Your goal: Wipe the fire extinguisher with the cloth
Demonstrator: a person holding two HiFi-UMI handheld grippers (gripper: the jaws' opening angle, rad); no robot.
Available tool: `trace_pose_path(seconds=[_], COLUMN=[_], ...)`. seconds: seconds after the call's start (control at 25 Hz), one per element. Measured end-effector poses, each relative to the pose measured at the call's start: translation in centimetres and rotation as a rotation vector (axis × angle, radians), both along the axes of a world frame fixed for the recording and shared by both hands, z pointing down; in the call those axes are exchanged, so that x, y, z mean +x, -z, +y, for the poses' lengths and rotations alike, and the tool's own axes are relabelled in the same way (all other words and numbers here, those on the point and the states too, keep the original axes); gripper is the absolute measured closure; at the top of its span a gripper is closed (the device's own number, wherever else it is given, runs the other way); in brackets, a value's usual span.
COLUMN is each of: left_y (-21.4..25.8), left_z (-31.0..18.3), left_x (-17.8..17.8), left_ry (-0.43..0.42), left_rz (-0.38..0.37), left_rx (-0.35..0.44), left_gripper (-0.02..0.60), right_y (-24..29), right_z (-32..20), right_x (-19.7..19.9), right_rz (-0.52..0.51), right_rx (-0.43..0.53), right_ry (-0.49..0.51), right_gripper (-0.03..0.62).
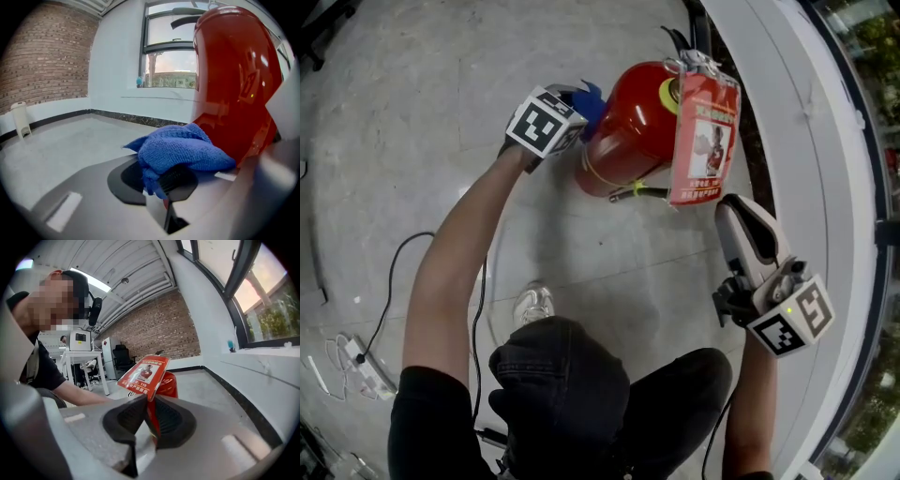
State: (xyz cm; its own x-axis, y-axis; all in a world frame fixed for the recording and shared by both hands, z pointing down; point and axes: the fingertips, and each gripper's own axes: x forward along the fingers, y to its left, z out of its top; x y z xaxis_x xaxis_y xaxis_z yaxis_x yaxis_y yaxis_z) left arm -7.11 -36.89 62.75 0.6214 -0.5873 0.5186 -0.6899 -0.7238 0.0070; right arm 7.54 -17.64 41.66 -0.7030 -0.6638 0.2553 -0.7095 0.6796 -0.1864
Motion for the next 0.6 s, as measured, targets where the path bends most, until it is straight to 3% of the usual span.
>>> trace_pose_path(seconds=[0.28, 0.44, 0.6], left_y=[-0.5, -1.2, -2.6], left_z=[3.6, 6.1, 8.8], left_x=[-0.9, -1.5, -1.9], left_ry=[0.028, 0.091, 0.174], left_rz=[0.008, 0.015, -0.044], left_rx=[-0.031, -0.050, -0.106], left_gripper=[0.543, 0.543, 0.543], right_y=[-2.4, -2.5, -2.5], right_z=[2.9, 4.6, 5.8], right_x=[0.1, -0.9, -1.1], right_rz=[0.008, 0.009, 0.008], right_rx=[-0.064, -0.073, -0.078], right_ry=[0.032, 0.080, 0.093], right_gripper=[0.556, 0.556, 0.556])
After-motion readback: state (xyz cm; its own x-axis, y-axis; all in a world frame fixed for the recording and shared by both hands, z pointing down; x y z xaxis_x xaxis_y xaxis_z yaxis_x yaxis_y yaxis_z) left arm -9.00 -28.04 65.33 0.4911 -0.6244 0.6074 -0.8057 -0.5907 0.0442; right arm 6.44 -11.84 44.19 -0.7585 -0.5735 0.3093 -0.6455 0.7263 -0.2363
